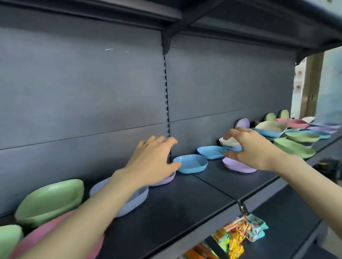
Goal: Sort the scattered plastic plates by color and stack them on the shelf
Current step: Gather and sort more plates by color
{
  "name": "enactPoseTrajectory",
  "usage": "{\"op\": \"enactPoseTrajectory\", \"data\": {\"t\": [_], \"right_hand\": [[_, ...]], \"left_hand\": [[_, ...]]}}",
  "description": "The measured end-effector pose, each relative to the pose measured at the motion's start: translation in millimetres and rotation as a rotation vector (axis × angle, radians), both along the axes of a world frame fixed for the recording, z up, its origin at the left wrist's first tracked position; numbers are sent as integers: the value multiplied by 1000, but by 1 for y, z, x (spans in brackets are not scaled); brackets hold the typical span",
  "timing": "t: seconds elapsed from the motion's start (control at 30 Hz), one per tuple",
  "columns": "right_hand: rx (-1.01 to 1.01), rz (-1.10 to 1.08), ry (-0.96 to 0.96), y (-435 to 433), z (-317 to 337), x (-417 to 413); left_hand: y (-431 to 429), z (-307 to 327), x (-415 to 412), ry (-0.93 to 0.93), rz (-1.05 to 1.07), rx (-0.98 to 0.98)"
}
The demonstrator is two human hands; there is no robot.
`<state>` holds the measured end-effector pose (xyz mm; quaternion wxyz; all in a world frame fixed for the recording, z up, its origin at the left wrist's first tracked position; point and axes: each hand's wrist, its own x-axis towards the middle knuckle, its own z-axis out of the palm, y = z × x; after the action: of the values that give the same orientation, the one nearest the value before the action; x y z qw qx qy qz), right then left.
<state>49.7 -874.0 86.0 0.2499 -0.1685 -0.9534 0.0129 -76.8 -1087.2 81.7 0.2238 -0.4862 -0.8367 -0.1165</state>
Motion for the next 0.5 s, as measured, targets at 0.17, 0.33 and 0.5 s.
{"op": "enactPoseTrajectory", "data": {"t": [0.17,0.33,0.5], "right_hand": [[94,-16,-2,84,-3,50],[-12,-34,-14,150,6,62],[8,-25,37,209,11,46]], "left_hand": [[94,-8,39,-51,-42,5],[162,-1,53,-43,-54,-1],[217,16,41,-44,-65,40]]}}
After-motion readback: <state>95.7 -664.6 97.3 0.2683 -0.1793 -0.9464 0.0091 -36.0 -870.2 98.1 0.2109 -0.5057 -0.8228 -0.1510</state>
